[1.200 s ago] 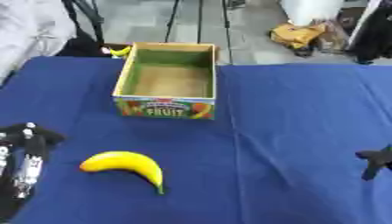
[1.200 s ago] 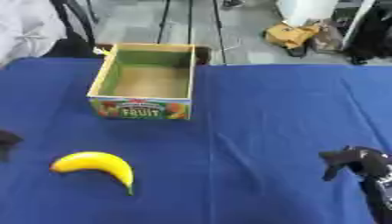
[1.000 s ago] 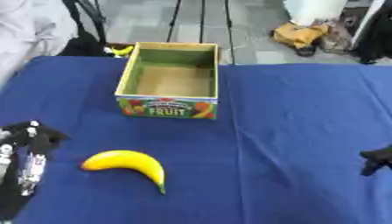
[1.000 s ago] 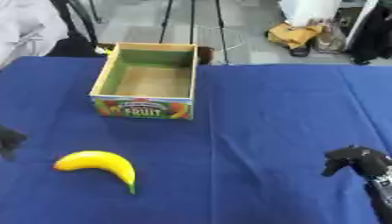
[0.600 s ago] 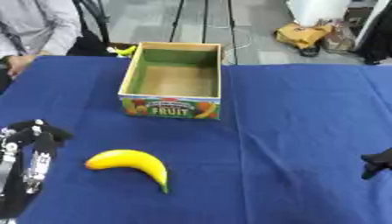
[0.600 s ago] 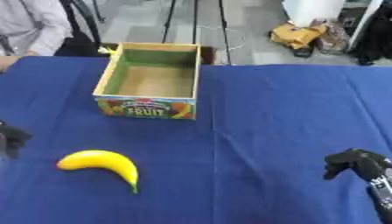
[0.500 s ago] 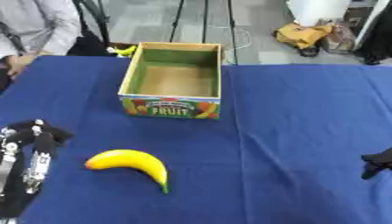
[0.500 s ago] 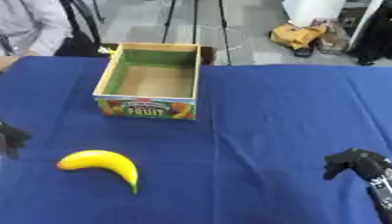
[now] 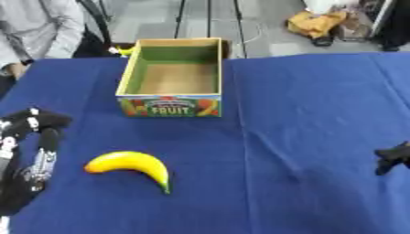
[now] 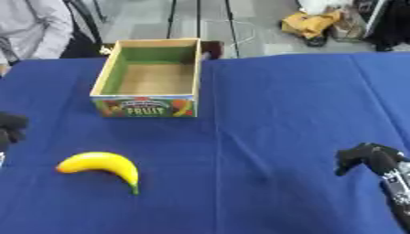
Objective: Pick up objects on the table and place them in the box.
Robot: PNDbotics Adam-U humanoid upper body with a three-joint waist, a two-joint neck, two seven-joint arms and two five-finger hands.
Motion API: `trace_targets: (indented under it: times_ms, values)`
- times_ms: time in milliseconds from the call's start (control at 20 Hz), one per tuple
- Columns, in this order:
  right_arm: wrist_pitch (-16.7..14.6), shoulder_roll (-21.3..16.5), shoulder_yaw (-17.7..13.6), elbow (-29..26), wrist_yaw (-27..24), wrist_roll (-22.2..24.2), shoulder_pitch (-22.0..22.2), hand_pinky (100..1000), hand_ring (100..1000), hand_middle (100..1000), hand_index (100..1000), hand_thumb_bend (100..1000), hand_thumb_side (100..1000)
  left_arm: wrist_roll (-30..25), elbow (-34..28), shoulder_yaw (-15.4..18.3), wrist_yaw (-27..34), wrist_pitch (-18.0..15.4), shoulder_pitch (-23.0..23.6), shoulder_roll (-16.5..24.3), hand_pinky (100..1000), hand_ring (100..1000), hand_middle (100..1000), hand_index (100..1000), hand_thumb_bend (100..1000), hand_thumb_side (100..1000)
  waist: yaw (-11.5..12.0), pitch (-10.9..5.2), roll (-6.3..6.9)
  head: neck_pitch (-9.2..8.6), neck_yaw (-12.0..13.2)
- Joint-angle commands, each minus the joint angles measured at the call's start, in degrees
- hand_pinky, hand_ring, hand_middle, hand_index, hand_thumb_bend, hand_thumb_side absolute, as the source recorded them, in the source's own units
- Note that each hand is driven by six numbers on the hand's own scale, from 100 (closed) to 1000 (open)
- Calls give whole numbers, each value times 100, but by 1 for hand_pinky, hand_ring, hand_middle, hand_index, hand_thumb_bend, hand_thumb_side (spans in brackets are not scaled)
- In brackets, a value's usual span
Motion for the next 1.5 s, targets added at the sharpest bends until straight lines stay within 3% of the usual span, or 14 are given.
trace_targets:
  times_ms: [50,450,900,1250,1350,1500]
  values:
    - [-8,-98,-21,-115,-31,-42,-25,773,486,506,649,100,1000,-256,-108,-29,-258,155,-92,548,462,534,603,766,100,914,-10,-46,12,176,40]
    - [-69,-22,-10,-115,22,-40,-19,773,485,505,647,100,1000,-287,-108,-150,-861,563,-280,1633,503,603,657,812,100,951,-61,36,-56,215,80]
    - [-155,58,8,-115,135,-39,9,773,483,504,645,100,1000,-729,4,-293,-756,681,-536,2702,557,698,752,879,137,1000,-110,137,-105,-33,244]
    - [-201,93,35,-115,210,-29,23,767,483,504,643,100,1000,-1285,398,-502,-574,595,-949,2907,568,725,773,896,252,934,-155,186,-120,-185,281]
    - [-207,95,45,-115,216,-24,23,766,483,504,643,100,1000,-1455,490,-588,-569,559,-1045,2948,585,745,795,917,398,995,-171,189,-120,-219,286]
    - [-214,89,51,-115,206,-30,28,766,483,504,642,100,1000,-1702,641,-718,-580,499,-1165,3002,594,755,808,931,534,1000,-196,185,-115,-255,287]
